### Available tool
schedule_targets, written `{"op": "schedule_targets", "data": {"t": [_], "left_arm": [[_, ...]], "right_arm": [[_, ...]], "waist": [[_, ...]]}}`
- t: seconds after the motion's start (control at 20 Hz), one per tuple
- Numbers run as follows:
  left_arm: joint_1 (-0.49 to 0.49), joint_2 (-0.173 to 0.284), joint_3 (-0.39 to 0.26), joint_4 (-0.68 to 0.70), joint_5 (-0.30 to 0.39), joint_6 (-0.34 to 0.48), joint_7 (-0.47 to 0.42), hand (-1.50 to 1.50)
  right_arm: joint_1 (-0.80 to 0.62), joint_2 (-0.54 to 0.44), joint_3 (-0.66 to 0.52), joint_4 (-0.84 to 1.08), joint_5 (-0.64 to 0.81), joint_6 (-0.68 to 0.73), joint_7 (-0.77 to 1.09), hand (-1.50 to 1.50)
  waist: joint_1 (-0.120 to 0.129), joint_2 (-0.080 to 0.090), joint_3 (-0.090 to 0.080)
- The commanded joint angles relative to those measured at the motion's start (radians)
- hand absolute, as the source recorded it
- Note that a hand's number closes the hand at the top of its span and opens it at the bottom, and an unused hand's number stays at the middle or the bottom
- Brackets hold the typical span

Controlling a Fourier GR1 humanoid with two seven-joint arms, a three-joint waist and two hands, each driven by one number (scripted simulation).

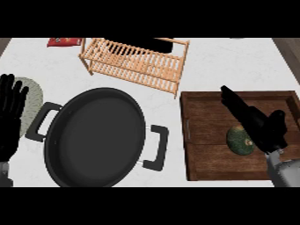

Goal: Pick the tomato from the tray and place it in the tiered shelf

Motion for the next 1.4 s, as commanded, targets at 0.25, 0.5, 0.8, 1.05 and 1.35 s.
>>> {"op": "schedule_targets", "data": {"t": [0.25, 0.5, 0.8, 1.05, 1.35], "left_arm": [[0.065, 0.109, -0.038, 0.209, -0.075, -0.107, 0.067, 0.0], [0.121, 0.089, -0.065, 0.185, -0.042, -0.138, 0.094, 0.0], [0.053, 0.061, -0.029, 0.258, -0.065, -0.175, 0.099, 0.0], [0.085, 0.045, -0.052, 0.264, -0.087, -0.163, 0.064, 0.0], [0.085, 0.083, -0.023, 0.267, -0.069, -0.208, 0.076, 0.0]], "right_arm": [[-0.156, 0.031, -0.17, 0.027, 0.126, -0.189, -0.235, 1.5], [0.017, 0.019, -0.192, 0.108, 0.478, -0.661, -0.202, -1.5], [0.178, 0.106, -0.016, -0.129, 0.664, -0.73, 0.007, -1.5], [0.127, -0.04, -0.005, -0.112, 0.955, -0.667, 0.346, -1.5], [0.105, -0.166, 0.039, -0.241, 1.026, -0.286, 0.663, -1.5]], "waist": [[0.049, 0.011, -0.008], [0.032, 0.002, -0.009], [0.04, -0.002, -0.009], [0.037, -0.005, -0.015], [0.042, -0.005, -0.014]]}}
